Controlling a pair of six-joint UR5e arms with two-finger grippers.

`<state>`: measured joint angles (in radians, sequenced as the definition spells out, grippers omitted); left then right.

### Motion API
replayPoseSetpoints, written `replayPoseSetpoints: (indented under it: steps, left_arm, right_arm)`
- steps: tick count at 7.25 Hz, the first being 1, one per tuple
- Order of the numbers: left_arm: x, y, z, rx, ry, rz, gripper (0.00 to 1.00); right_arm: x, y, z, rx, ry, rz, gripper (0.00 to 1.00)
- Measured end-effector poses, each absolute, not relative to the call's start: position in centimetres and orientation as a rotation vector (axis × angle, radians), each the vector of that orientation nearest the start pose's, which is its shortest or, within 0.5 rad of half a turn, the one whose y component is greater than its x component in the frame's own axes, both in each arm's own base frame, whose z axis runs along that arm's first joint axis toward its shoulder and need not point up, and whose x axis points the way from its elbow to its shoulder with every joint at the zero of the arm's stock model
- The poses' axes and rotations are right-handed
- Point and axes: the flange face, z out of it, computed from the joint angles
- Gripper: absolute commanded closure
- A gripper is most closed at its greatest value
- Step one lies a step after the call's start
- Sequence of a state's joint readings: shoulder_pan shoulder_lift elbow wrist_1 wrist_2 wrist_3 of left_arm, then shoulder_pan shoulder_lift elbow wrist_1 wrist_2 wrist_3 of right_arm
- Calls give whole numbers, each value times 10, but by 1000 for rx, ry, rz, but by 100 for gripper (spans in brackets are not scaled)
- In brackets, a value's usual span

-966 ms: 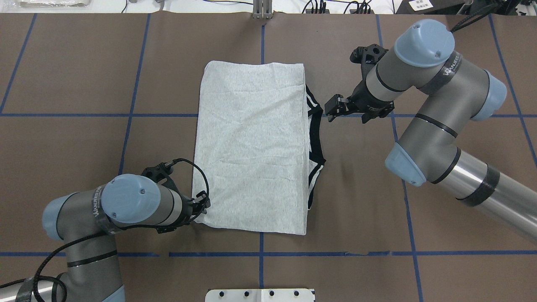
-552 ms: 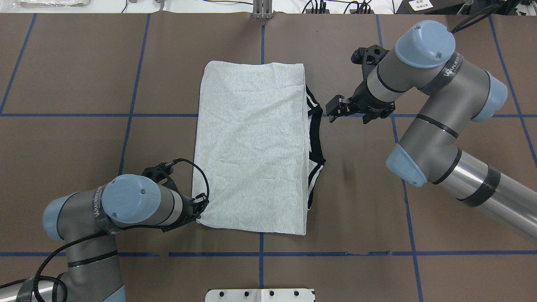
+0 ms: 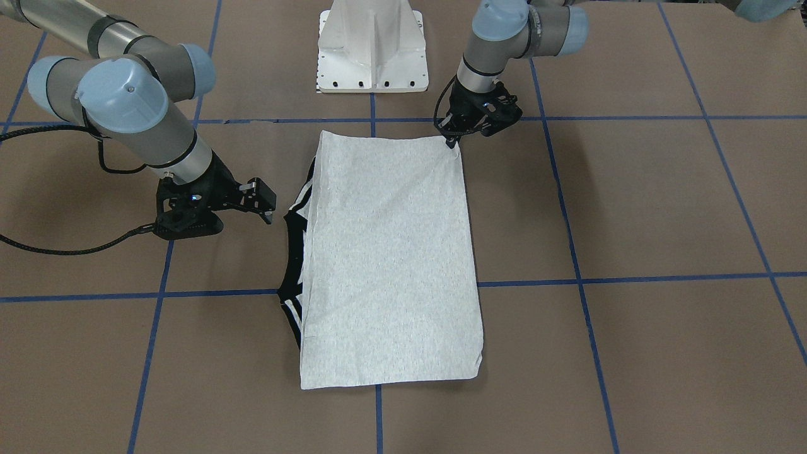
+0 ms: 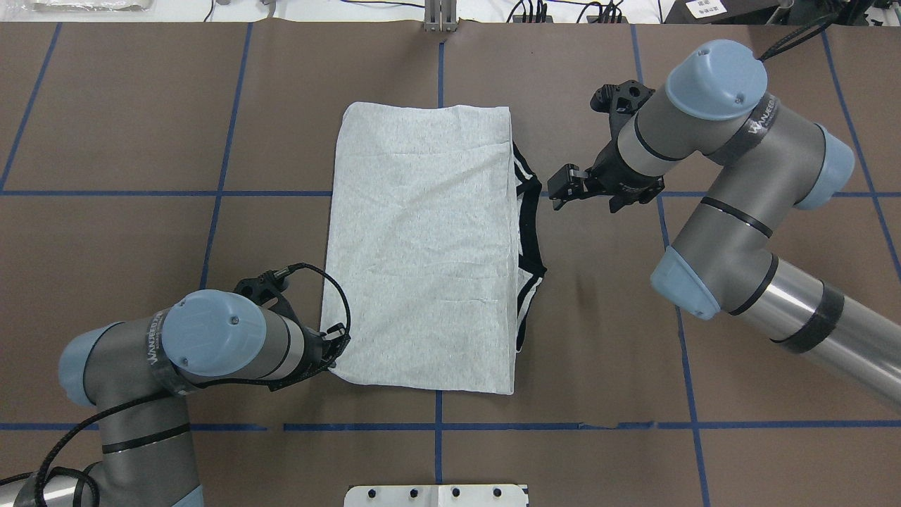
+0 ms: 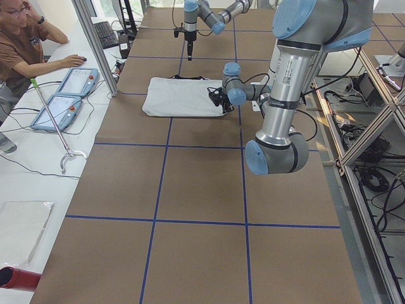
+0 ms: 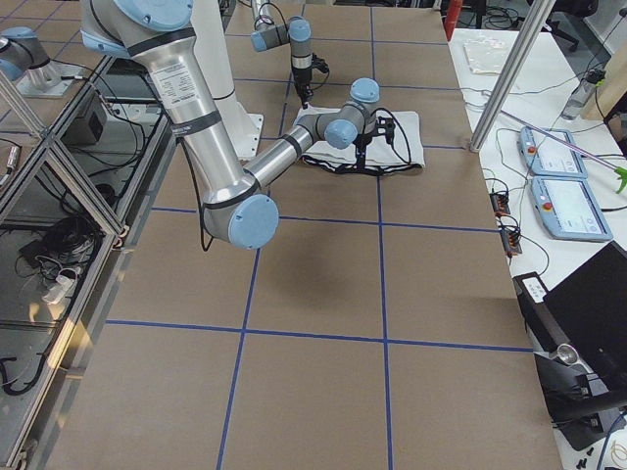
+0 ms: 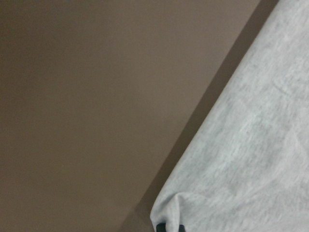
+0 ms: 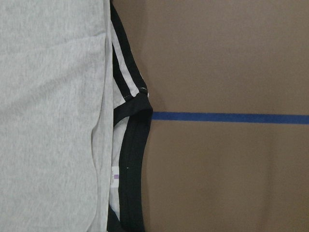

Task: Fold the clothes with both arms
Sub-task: 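Move the right gripper to the shirt's near corner beside the left gripper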

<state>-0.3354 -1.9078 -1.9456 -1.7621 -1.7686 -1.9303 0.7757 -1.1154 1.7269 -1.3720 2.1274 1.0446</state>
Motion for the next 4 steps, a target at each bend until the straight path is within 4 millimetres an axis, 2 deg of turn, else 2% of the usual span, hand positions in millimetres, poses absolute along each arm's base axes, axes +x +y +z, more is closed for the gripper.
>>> replayPoseSetpoints:
  steps: [2,4]
  left_arm:
    - [497,-291,276,-200,911,-552,100]
    - [495,-290,273,-201,909,-551,100]
  right_arm:
    - [-412,-466,294,-12,-972,91,0]
    - [-445,-412,270,-97,-986,286,0]
